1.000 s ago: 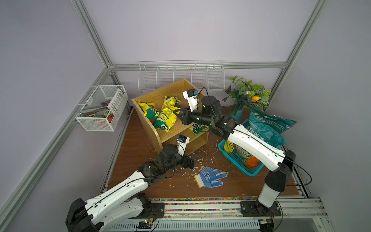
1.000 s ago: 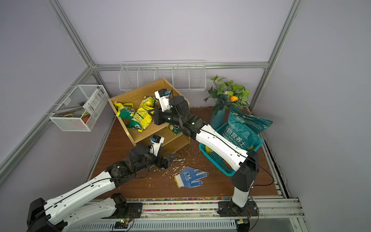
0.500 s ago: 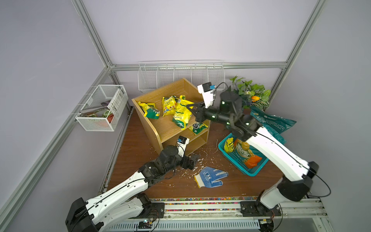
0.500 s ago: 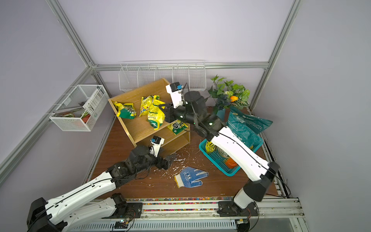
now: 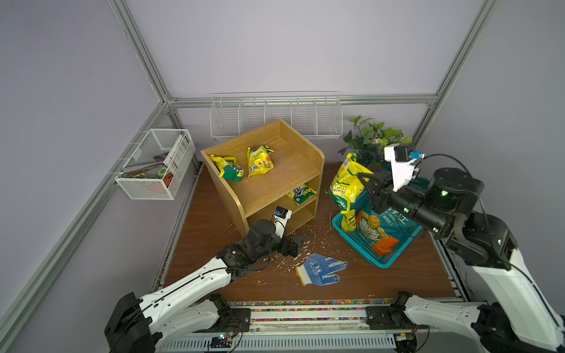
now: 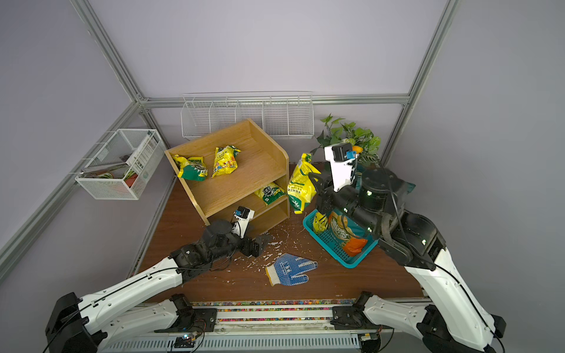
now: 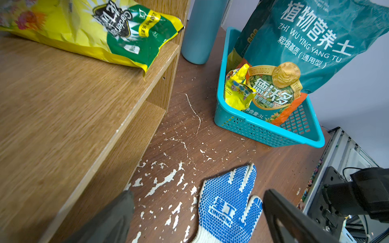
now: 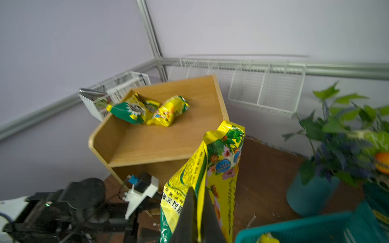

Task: Take down the fertilizer bag from the shelf
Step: Place the fertilizer bag in the storage box.

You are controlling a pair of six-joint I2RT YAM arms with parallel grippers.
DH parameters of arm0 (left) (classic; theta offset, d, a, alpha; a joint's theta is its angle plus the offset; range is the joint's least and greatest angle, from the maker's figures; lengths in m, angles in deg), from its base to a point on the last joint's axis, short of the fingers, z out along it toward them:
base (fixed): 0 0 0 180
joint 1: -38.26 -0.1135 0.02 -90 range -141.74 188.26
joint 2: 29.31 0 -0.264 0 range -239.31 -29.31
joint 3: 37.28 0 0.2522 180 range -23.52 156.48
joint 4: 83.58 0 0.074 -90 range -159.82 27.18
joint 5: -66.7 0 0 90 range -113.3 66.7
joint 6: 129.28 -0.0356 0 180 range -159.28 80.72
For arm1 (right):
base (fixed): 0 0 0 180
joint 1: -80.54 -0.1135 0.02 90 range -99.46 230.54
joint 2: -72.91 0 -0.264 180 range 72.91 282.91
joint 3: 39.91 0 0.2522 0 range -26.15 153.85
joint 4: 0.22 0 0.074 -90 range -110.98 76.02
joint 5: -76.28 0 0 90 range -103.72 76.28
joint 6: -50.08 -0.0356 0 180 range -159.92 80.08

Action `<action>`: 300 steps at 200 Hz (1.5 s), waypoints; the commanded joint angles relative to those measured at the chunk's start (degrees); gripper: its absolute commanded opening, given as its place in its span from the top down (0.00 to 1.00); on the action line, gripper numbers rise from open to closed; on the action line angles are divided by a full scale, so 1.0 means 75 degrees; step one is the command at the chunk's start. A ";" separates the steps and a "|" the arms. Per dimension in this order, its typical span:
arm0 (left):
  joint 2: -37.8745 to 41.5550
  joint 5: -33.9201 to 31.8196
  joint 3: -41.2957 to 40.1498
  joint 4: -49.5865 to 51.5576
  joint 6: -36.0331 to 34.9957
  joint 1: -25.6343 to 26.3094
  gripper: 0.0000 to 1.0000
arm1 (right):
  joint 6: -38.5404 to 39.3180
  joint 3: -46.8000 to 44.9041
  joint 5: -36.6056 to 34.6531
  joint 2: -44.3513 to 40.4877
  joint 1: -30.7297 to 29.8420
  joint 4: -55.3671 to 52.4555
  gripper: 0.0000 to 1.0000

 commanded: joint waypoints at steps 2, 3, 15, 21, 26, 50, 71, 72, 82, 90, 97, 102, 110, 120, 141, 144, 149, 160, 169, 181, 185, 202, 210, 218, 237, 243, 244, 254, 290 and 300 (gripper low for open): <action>-0.0149 0.0189 0.0281 -0.0170 -0.0106 0.0033 0.00 | -0.0384 -0.0700 -0.1011 -0.0379 -0.0008 -0.0964 1.00; -0.0164 0.0195 0.0291 -0.0171 -0.0107 0.0038 0.00 | -0.0401 -0.0726 -0.1025 -0.0404 -0.0007 -0.0989 1.00; -0.0255 0.0233 0.0367 -0.0168 -0.0141 0.0034 0.00 | -0.0577 -0.1004 -0.1325 -0.0565 -0.0008 -0.1335 1.00; -0.0291 0.0260 0.0410 -0.0168 -0.0144 0.0037 0.00 | -0.0663 -0.1144 -0.1495 -0.0623 -0.0006 -0.1493 1.00; -0.0316 0.0277 0.0432 -0.0161 -0.0156 0.0032 0.00 | -0.0749 -0.1234 -0.1642 -0.0667 -0.0007 -0.1639 1.00; -0.0353 0.0293 0.0512 -0.0163 -0.0144 0.0031 0.00 | -0.1364 -0.1398 -0.2328 -0.0764 -0.0007 -0.2401 1.00; -0.0351 0.0269 0.0466 -0.0199 -0.0119 0.0032 0.00 | -0.1954 -0.1439 -0.3122 -0.0997 -0.0003 -0.2840 1.00; -0.0352 0.0271 0.0465 -0.0203 -0.0120 0.0032 0.00 | -0.1971 -0.1453 -0.3159 -0.1017 -0.0005 -0.2847 1.00; -0.0372 0.0274 0.0453 -0.0204 -0.0104 0.0031 0.00 | -0.2130 -0.1568 -0.3452 -0.1196 -0.0004 -0.2865 1.00; -0.0376 0.0284 0.0465 -0.0196 -0.0109 0.0037 0.00 | -0.2243 -0.1665 -0.3639 -0.1301 -0.0007 -0.2903 1.00; -0.0362 0.0302 0.0452 -0.0199 -0.0098 0.0031 0.00 | -0.2328 -0.1712 -0.3709 -0.1366 -0.0001 -0.2963 1.00; -0.0365 0.0296 0.0456 -0.0203 -0.0097 0.0037 0.00 | -0.2370 -0.1734 -0.3712 -0.1391 -0.0007 -0.3008 1.00; -0.0345 0.0288 0.0454 -0.0187 -0.0096 0.0031 0.00 | -0.2457 -0.1731 -0.3712 -0.1400 -0.0007 -0.3142 1.00; -0.0324 0.0264 0.0442 -0.0194 -0.0097 0.0031 0.00 | -0.2569 -0.1689 -0.3711 -0.1380 -0.0007 -0.3400 1.00; -0.0307 0.0260 0.0418 -0.0194 -0.0121 0.0031 0.00 | -0.2864 -0.1594 -0.4049 -0.1426 -0.0009 -0.4094 1.00; -0.0312 0.0266 0.0405 -0.0200 -0.0121 0.0031 0.00 | -0.2902 -0.1585 -0.4131 -0.1450 -0.0007 -0.4165 1.00; -0.0312 0.0261 0.0396 -0.0208 -0.0115 0.0031 0.00 | -0.2956 -0.1611 -0.4278 -0.1500 -0.0006 -0.4289 1.00; -0.0329 0.0291 0.0374 -0.0245 -0.0098 0.0031 0.00 | -0.3036 -0.1723 -0.4678 -0.1645 0.0005 -0.4431 1.00; -0.0340 0.0304 0.0368 -0.0274 -0.0088 0.0032 0.00 | -0.3044 -0.1879 -0.4998 -0.1791 0.0041 -0.4431 1.00; -0.0336 0.0325 0.0371 -0.0279 -0.0083 0.0037 0.00 | -0.2899 -0.2124 -0.5240 -0.1963 0.0197 -0.4269 1.00; -0.0330 0.0320 0.0371 -0.0284 -0.0074 0.0032 0.00 | -0.2819 -0.2197 -0.5268 -0.2020 0.0280 -0.4179 1.00; -0.0307 0.0319 0.0370 -0.0272 -0.0079 0.0032 0.00 | -0.2415 -0.2469 -0.5066 -0.2136 0.0841 -0.3707 1.00; -0.0285 0.0325 0.0362 -0.0266 -0.0080 0.0031 0.00 | -0.2169 -0.2616 -0.4907 -0.2150 0.1139 -0.3450 1.00; -0.0272 0.0309 0.0359 -0.0266 -0.0083 0.0031 0.00 | -0.1937 -0.2762 -0.4711 -0.2130 0.1468 -0.3231 1.00; -0.0197 0.0296 0.0320 -0.0243 -0.0074 0.0031 0.00 | -0.1482 -0.3024 -0.3709 -0.1974 0.2665 -0.2740 1.00; -0.0169 0.0290 0.0313 -0.0229 -0.0074 0.0031 0.00 | -0.1339 -0.3117 -0.3300 -0.1932 0.3065 -0.2557 1.00; -0.0162 0.0281 0.0307 -0.0224 -0.0074 0.0031 0.00 | -0.1312 -0.3130 -0.3231 -0.1924 0.3134 -0.2524 1.00; -0.0109 0.0250 0.0264 -0.0216 -0.0062 0.0031 0.00 | -0.1200 -0.3276 -0.2682 -0.1861 0.3806 -0.2249 1.00; 0.0043 0.0155 0.0089 -0.0213 0.0018 0.0031 0.00 | -0.0934 -0.3719 -0.0934 -0.1700 0.5765 -0.1254 1.00; 0.0035 0.0155 0.0090 -0.0196 0.0029 0.0031 0.00 | -0.0952 -0.3790 -0.0540 -0.1637 0.6192 -0.1085 1.00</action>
